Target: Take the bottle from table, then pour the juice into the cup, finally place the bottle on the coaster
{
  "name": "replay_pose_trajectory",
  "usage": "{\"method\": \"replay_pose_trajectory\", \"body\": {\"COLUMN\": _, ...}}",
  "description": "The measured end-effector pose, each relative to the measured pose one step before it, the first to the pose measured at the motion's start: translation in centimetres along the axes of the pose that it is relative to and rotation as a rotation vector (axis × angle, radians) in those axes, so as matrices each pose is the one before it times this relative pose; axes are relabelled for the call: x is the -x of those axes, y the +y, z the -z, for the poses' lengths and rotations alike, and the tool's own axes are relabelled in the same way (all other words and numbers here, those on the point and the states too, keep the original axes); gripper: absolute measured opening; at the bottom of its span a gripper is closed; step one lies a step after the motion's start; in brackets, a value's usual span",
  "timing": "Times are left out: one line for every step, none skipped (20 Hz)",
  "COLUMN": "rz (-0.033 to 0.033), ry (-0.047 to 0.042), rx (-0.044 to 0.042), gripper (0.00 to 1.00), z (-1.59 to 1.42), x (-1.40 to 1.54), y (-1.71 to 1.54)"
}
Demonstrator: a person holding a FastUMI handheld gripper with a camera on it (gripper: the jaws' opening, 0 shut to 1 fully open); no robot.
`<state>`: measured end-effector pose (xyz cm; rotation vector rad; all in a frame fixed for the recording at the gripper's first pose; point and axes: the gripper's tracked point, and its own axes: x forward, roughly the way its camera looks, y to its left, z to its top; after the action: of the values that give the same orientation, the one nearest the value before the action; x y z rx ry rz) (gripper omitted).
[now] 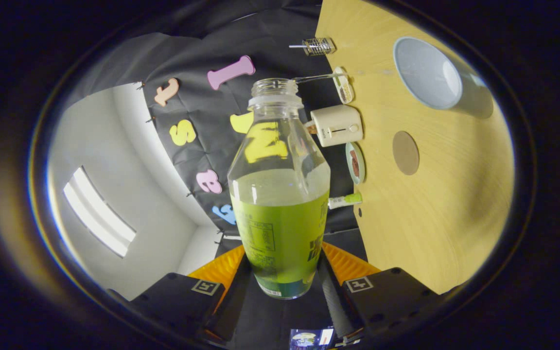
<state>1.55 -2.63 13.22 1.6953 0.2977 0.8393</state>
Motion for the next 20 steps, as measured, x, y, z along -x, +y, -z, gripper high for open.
{"method": "replay_pose_trajectory", "body": {"rz": -0.00336, "ry": 0.00144, "rx": 0.00077, "gripper": 0.78, "z": 0.084, "x": 0.064, "y": 0.234}}
{"method": "replay_pose_trajectory", "body": {"rz": -0.00324, "ry": -0.00139, "rx": 0.00150, "gripper": 0.78, "z": 0.042, "x": 0.035, "y": 0.179}}
{"method": "replay_pose_trajectory", "body": {"rz": -0.00204, "ry": 0.00008, "rx": -0.00004, "gripper": 0.78, "z": 0.043, "x": 0.015, "y": 0.130}}
{"method": "replay_pose_trajectory", "body": {"rz": -0.00176, "ry": 0.00136, "rx": -0.00156, "gripper": 0.78, "z": 0.040, "x": -0.100, "y": 0.008}}
{"method": "replay_pose_trajectory", "body": {"rz": 0.00040, "ry": 0.00154, "rx": -0.00528, "gripper": 0.78, "z": 0.084, "x": 0.046, "y": 0.068}}
{"method": "replay_pose_trajectory", "body": {"rz": -0.00280, "ry": -0.00011, "rx": -0.00790, "gripper": 0.78, "z": 0.010, "x": 0.181, "y": 0.082}}
{"method": "replay_pose_trajectory", "body": {"rz": -0.00264, "ry": -0.00152, "rx": -0.00606, "gripper": 0.78, "z": -0.050, "x": -0.154, "y": 0.114}}
{"method": "replay_pose_trajectory", "body": {"rz": -0.00303, "ry": -0.00238, "rx": -0.00301, "gripper": 0.78, "z": -0.113, "x": -0.113, "y": 0.065}}
{"method": "replay_pose_trajectory", "body": {"rz": -0.00188, "ry": -0.00328, "rx": -0.00505, "gripper": 0.78, "z": -0.117, "x": -0.045, "y": 0.096}}
{"method": "replay_pose_trajectory", "body": {"rz": -0.00389, "ry": -0.00436, "rx": -0.00661, "gripper": 0.78, "z": -0.099, "x": 0.038, "y": 0.185}}
{"method": "replay_pose_trajectory", "body": {"rz": -0.00388, "ry": -0.00244, "rx": -0.00433, "gripper": 0.78, "z": -0.028, "x": -0.008, "y": 0.213}}
{"method": "replay_pose_trajectory", "body": {"rz": -0.00403, "ry": -0.00221, "rx": -0.00211, "gripper": 0.78, "z": -0.108, "x": -0.093, "y": 0.105}}
{"method": "replay_pose_trajectory", "body": {"rz": -0.00226, "ry": -0.00395, "rx": -0.00390, "gripper": 0.78, "z": -0.077, "x": -0.005, "y": 0.121}}
{"method": "replay_pose_trajectory", "body": {"rz": -0.00080, "ry": -0.00197, "rx": -0.00463, "gripper": 0.78, "z": -0.122, "x": 0.045, "y": 0.008}}
{"method": "replay_pose_trajectory", "body": {"rz": 0.00039, "ry": -0.00040, "rx": -0.00349, "gripper": 0.78, "z": 0.025, "x": -0.048, "y": 0.052}}
{"method": "replay_pose_trajectory", "body": {"rz": -0.00001, "ry": 0.00007, "rx": -0.00280, "gripper": 0.78, "z": -0.002, "x": -0.015, "y": -0.002}}
{"method": "replay_pose_trajectory", "body": {"rz": -0.00142, "ry": -0.00117, "rx": -0.00279, "gripper": 0.78, "z": -0.040, "x": 0.090, "y": 0.187}}
{"method": "replay_pose_trajectory", "body": {"rz": -0.00089, "ry": 0.00003, "rx": -0.00175, "gripper": 0.78, "z": 0.033, "x": 0.003, "y": 0.046}}
{"method": "replay_pose_trajectory", "body": {"rz": -0.00313, "ry": -0.00395, "rx": -0.00289, "gripper": 0.78, "z": 0.004, "x": 0.027, "y": 0.059}}
{"method": "replay_pose_trajectory", "body": {"rz": -0.00073, "ry": -0.00068, "rx": 0.00006, "gripper": 0.78, "z": -0.037, "x": -0.044, "y": 0.004}}
